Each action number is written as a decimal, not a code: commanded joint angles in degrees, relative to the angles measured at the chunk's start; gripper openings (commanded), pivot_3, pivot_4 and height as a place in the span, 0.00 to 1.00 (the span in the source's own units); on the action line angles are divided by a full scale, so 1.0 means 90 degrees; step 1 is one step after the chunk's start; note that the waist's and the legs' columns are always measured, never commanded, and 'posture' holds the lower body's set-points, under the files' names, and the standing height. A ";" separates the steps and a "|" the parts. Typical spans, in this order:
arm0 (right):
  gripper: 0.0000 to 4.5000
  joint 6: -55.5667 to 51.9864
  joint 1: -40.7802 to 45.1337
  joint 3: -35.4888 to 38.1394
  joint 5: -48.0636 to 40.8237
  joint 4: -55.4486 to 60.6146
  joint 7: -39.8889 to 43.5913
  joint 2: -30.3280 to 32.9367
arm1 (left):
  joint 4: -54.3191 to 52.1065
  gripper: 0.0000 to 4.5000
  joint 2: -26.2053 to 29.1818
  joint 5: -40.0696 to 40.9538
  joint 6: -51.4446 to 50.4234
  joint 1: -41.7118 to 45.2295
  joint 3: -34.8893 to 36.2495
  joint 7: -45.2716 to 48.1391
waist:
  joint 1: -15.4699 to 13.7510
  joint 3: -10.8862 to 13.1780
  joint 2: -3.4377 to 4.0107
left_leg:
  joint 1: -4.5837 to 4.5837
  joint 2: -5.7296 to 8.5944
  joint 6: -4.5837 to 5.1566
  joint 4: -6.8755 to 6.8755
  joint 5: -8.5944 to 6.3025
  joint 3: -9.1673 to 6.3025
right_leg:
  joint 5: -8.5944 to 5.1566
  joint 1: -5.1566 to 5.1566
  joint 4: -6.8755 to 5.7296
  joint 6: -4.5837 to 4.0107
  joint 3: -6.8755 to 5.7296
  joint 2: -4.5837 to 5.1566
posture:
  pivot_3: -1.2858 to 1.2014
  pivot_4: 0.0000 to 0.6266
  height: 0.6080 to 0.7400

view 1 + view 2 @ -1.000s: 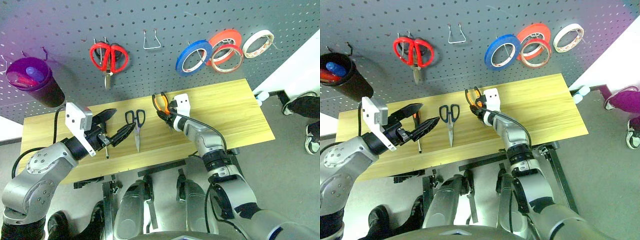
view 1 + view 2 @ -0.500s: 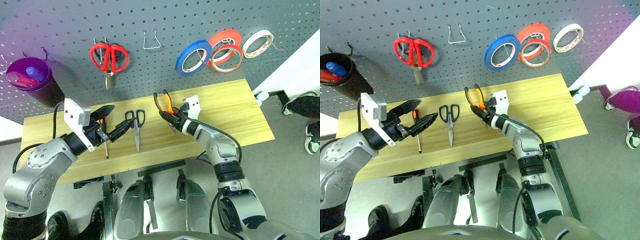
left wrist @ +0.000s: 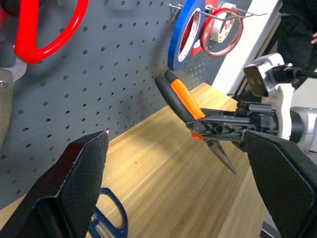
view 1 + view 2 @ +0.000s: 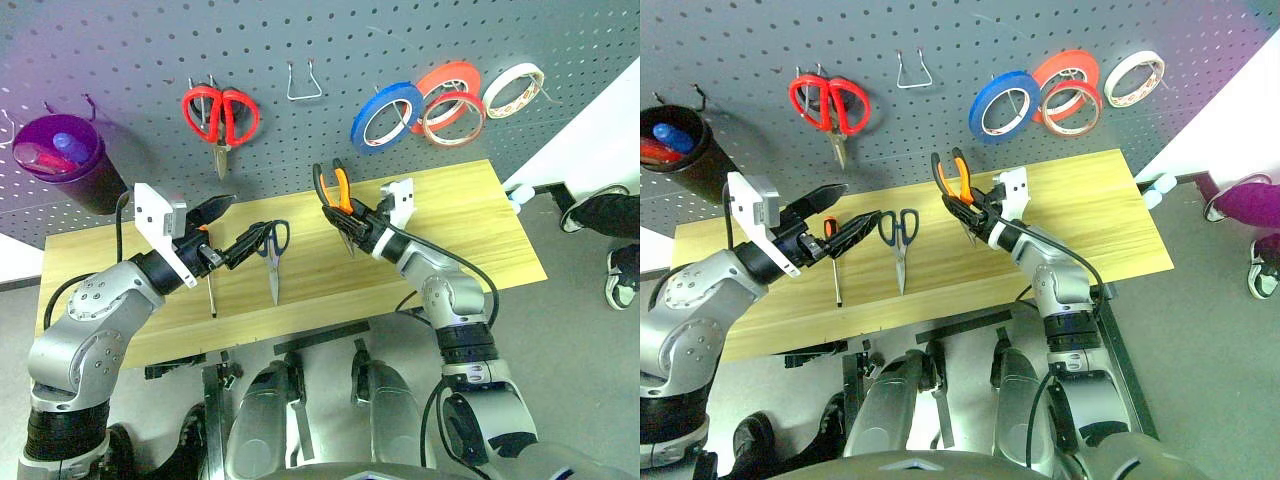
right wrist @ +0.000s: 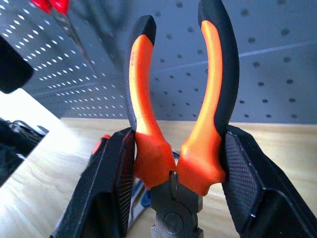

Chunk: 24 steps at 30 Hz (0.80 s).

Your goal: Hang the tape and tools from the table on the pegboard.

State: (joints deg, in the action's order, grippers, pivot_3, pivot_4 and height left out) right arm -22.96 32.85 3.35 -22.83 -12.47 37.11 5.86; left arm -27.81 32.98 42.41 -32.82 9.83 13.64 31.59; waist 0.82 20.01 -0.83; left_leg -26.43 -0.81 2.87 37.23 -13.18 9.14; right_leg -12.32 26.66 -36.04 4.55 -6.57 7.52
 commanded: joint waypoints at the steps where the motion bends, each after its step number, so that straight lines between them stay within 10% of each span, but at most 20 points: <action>1: 0.46 0.0189 0.0183 0.0162 -0.0306 0.0435 0.0178 0.0062 | -0.0229 1.00 -0.0025 0.0083 0.0079 0.0039 0.0085 -0.0013 | 0.0000 -0.0011 -0.0012 | 0.0000 0.0000 0.0000 0.0002 0.0000 0.0000 | 0.0000 -0.0002 0.0000 0.0000 0.0000 -0.0001 | 0.53 0.37 0.87; 24: 0.46 0.0510 0.0813 0.0172 -0.0658 0.0642 0.0655 0.0212 | -0.0106 1.00 -0.0225 0.0087 0.0250 0.0407 0.0013 -0.0075 | 0.0020 -0.0567 -0.0053 | 0.0006 -0.0002 0.0002 0.0038 0.0000 -0.0009 | 0.0004 -0.0027 -0.0014 0.0000 -0.0012 -0.0015 | 0.52 0.19 0.87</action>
State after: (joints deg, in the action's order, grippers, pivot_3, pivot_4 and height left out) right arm -20.58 38.00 4.63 -27.82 -8.03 42.25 7.88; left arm -27.69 31.17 43.60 -32.12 13.01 13.62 30.42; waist 1.01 14.91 -1.30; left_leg -26.37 -0.83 2.88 37.61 -13.18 9.05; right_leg -12.28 26.39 -36.17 4.55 -6.68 7.38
